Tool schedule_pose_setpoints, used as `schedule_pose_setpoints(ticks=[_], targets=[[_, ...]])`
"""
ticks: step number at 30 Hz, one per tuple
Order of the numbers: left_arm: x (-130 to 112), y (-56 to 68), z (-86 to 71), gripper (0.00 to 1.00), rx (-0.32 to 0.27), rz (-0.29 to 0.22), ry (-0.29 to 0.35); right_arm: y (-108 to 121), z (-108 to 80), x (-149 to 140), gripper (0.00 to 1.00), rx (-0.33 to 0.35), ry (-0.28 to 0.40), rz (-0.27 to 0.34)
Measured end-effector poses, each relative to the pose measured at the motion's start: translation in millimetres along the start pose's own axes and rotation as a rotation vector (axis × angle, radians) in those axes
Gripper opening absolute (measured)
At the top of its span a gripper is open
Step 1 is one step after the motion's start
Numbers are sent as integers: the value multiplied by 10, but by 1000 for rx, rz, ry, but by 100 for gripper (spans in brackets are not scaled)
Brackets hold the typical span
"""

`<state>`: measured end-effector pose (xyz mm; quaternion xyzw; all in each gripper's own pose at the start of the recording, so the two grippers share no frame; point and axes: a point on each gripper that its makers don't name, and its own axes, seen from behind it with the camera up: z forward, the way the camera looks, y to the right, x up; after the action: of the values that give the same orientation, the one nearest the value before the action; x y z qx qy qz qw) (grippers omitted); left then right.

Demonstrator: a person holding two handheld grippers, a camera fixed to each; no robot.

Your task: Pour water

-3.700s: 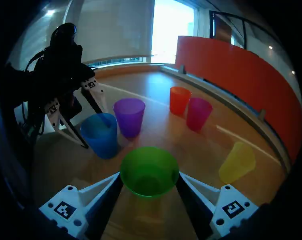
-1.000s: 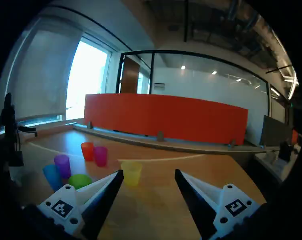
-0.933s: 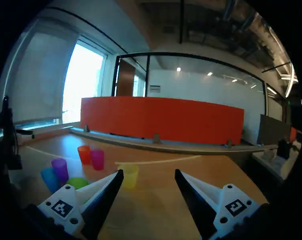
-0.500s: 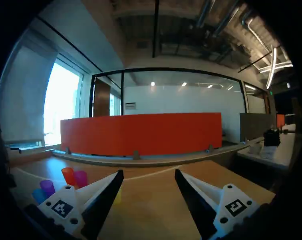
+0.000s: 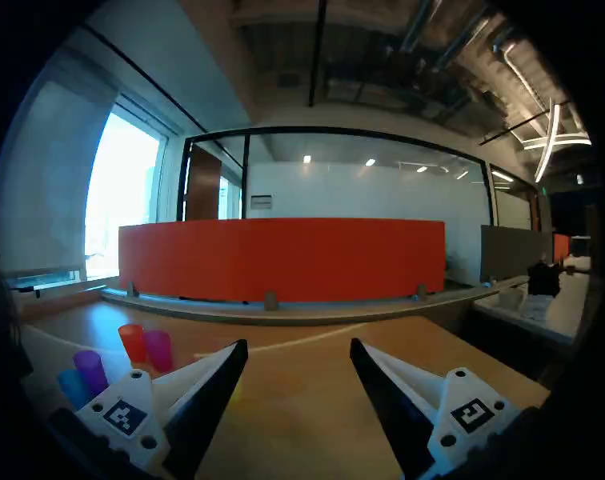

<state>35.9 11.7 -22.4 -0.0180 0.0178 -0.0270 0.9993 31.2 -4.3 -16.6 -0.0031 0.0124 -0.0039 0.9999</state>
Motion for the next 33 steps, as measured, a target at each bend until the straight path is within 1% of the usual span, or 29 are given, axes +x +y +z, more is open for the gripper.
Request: schedule_pose_setpoints(ticks=[3, 6, 11, 15, 21, 26, 33], targets=[[-8, 20, 6, 92, 17, -1, 14, -14, 18, -7, 99, -1, -6, -13], [-66, 58, 24, 92, 23, -4, 22, -24, 34, -13, 99, 4, -5, -16], [-175, 111, 54, 93, 21, 19, 16, -2, 55, -41, 99, -1, -14, -7], [-258, 75, 92, 92, 30, 35, 19, 14, 63, -69, 99, -5, -21, 0], [-362, 27, 126, 93, 17, 32, 15, 58, 64, -82, 99, -13, -23, 6], [-409, -1, 157, 92, 13, 39, 15, 68, 56, -69, 99, -14, -22, 7], [-471, 9, 175, 93, 3, 28, 9, 81, 30, -43, 99, -18, -16, 5]])
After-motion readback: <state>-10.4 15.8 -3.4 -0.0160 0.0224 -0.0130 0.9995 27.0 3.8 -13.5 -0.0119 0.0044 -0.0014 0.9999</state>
